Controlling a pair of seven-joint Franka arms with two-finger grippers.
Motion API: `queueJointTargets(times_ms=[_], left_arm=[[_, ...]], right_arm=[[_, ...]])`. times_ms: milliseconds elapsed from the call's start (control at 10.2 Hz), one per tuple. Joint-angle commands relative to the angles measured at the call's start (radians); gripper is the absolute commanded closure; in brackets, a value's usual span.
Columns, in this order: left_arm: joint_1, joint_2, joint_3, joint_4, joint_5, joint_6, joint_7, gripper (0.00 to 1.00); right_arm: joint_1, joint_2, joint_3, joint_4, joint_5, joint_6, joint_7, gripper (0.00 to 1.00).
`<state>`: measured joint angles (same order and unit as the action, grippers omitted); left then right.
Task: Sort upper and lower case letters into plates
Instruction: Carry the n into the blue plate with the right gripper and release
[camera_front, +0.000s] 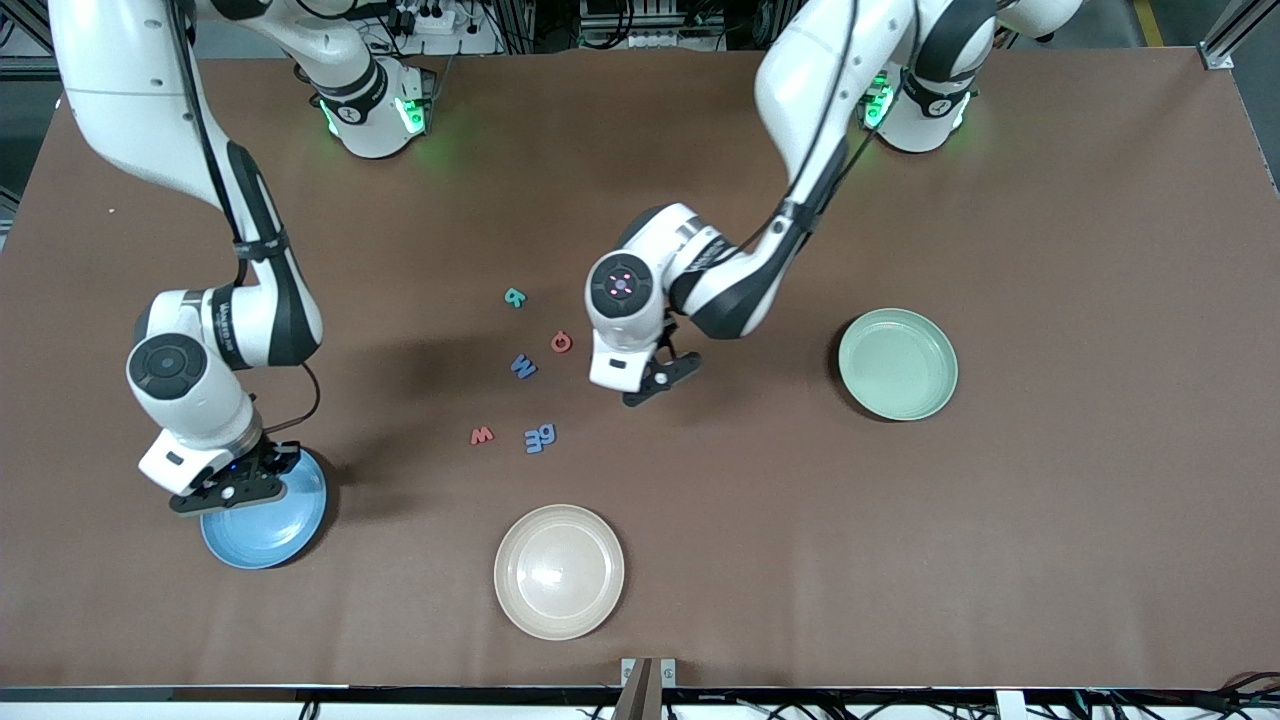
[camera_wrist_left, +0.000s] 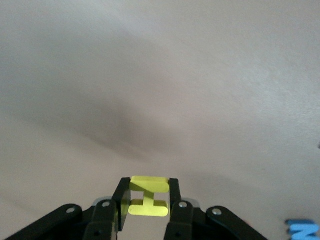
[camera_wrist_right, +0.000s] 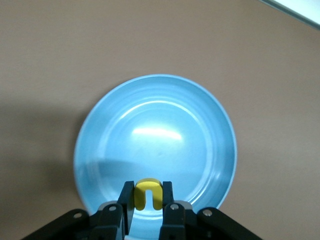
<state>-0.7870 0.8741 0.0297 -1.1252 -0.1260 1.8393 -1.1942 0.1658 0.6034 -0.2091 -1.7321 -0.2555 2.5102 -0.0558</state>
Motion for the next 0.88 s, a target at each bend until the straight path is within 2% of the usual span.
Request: queueJointTargets(times_ms=[0, 98, 196, 293, 391, 489, 782], left_arm=[[0.070, -0.156, 0.013, -0.133, -0.032, -0.124, 0.183, 0.85], [0.106, -0.231, 0.013, -0.230, -0.029, -0.123, 0.261, 0.85], [0.142, -0.312, 0.013, -0.340, -0.017, -0.120, 0.371, 0.85], [0.173, -0.398, 0.013, -0.463, 0.011, -0.092, 0.451, 0.85], [0.213, -0.496, 0.012, -0.598, 0.035, -0.045, 0.534, 0.85], [0.247, -0.559, 0.013, -0.689, 0.040, -0.019, 0.621, 0.85], [0.319, -0.659, 0.016, -0.930, 0.101, 0.180, 0.776, 0.85]], right_arm=[[-0.025, 0.082, 0.010, 0.089, -0.028, 0.040, -0.002, 1.00], [-0.044, 0.108, 0.010, 0.098, -0.028, 0.095, -0.002, 0.90], [-0.060, 0.111, 0.010, 0.100, -0.025, 0.116, 0.005, 0.14], [-0.055, 0.110, 0.010, 0.100, -0.021, 0.116, 0.008, 0.00], [-0.048, 0.105, 0.014, 0.100, -0.013, 0.113, 0.016, 0.00], [-0.031, 0.101, 0.022, 0.100, -0.010, 0.102, 0.031, 0.00], [0.078, 0.078, 0.025, 0.100, -0.010, 0.023, 0.183, 0.00]])
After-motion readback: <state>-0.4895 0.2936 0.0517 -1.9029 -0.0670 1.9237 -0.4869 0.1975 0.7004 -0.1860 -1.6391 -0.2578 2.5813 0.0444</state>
